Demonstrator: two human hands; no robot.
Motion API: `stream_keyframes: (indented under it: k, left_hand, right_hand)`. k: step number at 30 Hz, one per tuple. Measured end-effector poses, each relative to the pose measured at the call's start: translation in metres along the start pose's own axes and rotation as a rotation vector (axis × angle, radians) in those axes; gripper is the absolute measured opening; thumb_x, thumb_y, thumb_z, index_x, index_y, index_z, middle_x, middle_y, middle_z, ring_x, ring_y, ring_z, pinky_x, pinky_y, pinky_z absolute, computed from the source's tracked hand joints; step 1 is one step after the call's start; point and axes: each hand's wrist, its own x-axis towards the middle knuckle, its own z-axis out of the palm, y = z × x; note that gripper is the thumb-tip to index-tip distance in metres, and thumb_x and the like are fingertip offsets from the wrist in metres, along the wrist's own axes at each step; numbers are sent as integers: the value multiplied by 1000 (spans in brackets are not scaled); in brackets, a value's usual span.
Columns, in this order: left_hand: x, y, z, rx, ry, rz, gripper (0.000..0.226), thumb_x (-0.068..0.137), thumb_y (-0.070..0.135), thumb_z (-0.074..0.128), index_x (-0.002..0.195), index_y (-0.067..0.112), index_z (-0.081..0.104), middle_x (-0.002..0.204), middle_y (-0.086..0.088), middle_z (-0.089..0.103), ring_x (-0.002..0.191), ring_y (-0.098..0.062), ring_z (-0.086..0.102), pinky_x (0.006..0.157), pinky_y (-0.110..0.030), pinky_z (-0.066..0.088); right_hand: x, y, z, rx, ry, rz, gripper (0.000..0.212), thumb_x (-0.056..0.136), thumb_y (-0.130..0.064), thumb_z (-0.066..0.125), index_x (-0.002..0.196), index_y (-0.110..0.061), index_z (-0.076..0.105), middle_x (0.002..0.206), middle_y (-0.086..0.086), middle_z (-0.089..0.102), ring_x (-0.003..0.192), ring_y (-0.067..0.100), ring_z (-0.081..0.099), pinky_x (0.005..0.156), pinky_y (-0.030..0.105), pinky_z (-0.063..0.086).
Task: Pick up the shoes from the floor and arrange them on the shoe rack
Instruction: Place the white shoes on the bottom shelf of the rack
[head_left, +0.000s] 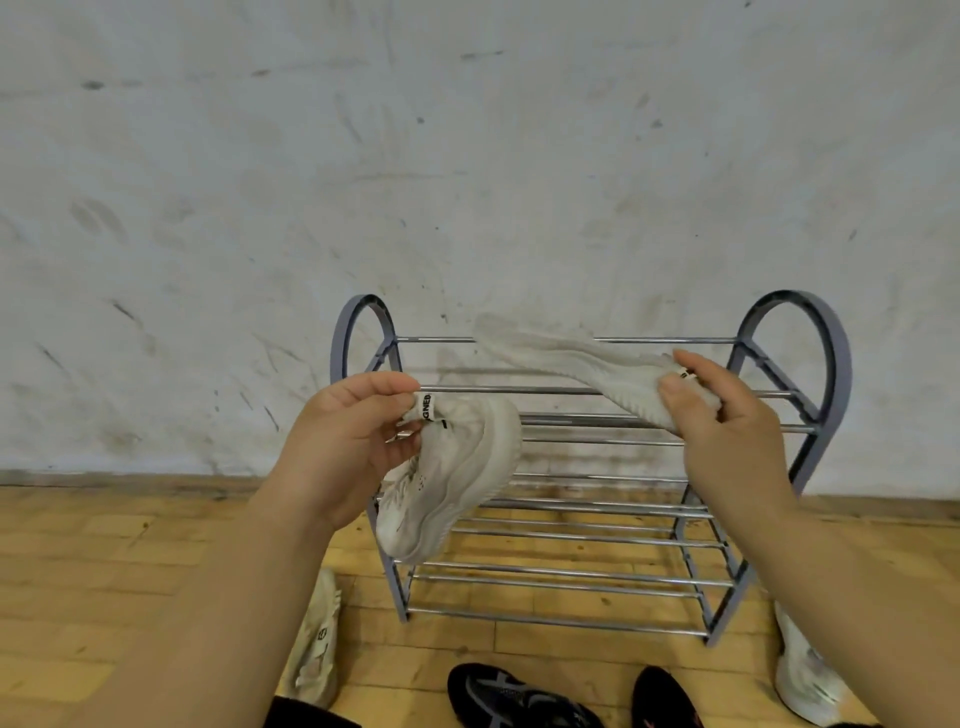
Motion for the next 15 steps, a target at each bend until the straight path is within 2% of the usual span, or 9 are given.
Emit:
stream_keyframes:
  k: [3, 5, 8, 11, 13, 15]
  left_hand:
    - [-1, -6, 9, 11, 29, -36, 28, 97, -6, 53, 85, 9, 72, 80, -12, 70, 71, -24, 64, 66, -35, 59]
    - [0, -10, 14, 19, 37, -71, 24, 98, -6, 53, 87, 7, 70, 79, -12, 68, 69, -23, 62, 63, -33, 59]
    - [2, -16, 19, 36, 52, -114, 23, 99, -6, 53, 89, 6, 69, 74, -8, 69, 68, -22, 62, 65, -33, 58]
    - [2, -22, 20, 55, 50, -146, 21, 99, -7, 53, 90, 5, 69, 70, -6, 68, 68, -22, 63, 68, -35, 59]
    - [2, -25, 21, 79, 33, -159, 20, 99, -7, 54, 91, 4, 69, 70, -6, 69, 69, -22, 64, 66, -34, 60]
    - [1, -25, 23, 104, 16, -165, 21, 98, -7, 56, 90, 5, 70, 71, -6, 69, 68, -21, 65, 65, -34, 59]
  right_hand:
    - [0, 5, 10, -189, 56, -60, 49, 97, -45, 65, 144, -33, 55, 132, -18, 54, 118, 1, 49, 100, 23, 38]
    - [2, 20, 16, -356, -21, -67, 61, 96, -47, 64, 151, -30, 44, 137, -11, 48, 122, 6, 44, 102, 26, 36]
    - [0, 44, 21, -552, -167, -6, 74, 89, -58, 63, 153, -39, 33, 136, 3, 47, 120, 21, 46, 101, 38, 45]
    - [-2, 43, 19, -619, -229, 24, 83, 86, -65, 62, 156, -44, 22, 133, 0, 45, 126, 24, 42, 107, 46, 44]
    - [-5, 31, 16, -650, -207, -5, 85, 84, -62, 65, 156, -42, 24, 139, -1, 44, 131, 26, 40, 110, 49, 42]
    - [-12, 13, 13, -630, -161, -160, 79, 85, -52, 71, 153, -36, 32, 145, -5, 42, 134, 21, 39, 110, 46, 42]
